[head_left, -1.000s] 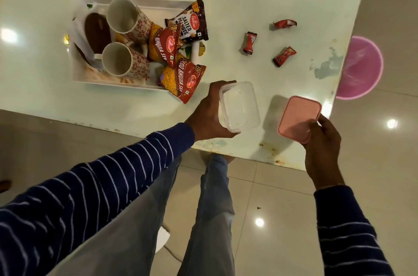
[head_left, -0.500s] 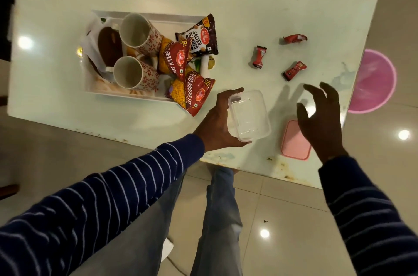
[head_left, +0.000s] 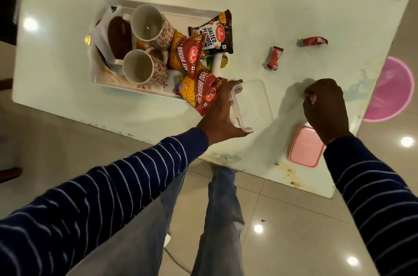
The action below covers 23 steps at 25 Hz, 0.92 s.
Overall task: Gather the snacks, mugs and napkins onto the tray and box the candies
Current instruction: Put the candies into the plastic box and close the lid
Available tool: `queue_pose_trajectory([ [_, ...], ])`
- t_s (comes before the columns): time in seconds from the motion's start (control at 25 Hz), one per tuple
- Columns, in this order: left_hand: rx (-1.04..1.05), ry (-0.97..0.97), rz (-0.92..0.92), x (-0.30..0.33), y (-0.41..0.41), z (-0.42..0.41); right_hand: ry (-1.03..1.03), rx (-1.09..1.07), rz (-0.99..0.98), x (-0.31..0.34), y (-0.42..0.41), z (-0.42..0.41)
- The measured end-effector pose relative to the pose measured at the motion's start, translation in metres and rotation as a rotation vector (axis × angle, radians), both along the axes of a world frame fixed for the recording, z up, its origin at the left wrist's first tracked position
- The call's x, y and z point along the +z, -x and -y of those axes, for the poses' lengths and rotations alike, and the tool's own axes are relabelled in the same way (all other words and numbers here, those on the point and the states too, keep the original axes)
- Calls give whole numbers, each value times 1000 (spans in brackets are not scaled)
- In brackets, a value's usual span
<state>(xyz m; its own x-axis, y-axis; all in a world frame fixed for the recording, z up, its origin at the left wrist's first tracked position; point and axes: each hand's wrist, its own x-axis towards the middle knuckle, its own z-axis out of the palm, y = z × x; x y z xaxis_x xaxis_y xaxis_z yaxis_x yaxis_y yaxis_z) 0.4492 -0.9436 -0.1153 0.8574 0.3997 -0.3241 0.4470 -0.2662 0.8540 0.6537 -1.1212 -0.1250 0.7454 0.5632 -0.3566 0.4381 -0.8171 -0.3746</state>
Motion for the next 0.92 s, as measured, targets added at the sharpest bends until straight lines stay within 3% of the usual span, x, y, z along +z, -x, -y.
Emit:
queue_pose_trajectory([
  [0.16,12,-5,-34,-3,-5,-1,-321,-167,55,29,19,-3],
  [0.28,28,2,-26,-3,-9,0,-489,-63,23,62,60,-17],
  [0.4,53,9,-36,-5,-15,2,-374,96,-111,71,94,-27],
  [0.48,61,33,-58,-7,-17,2,-371,71,-129,69,88,-33],
  [0.64,44,49,-45,-11,-20,-1,-314,-19,-13,45,23,-46],
  [0.92,61,62,-43,-12,-24,6,41,194,128,-5,-73,-56],
])
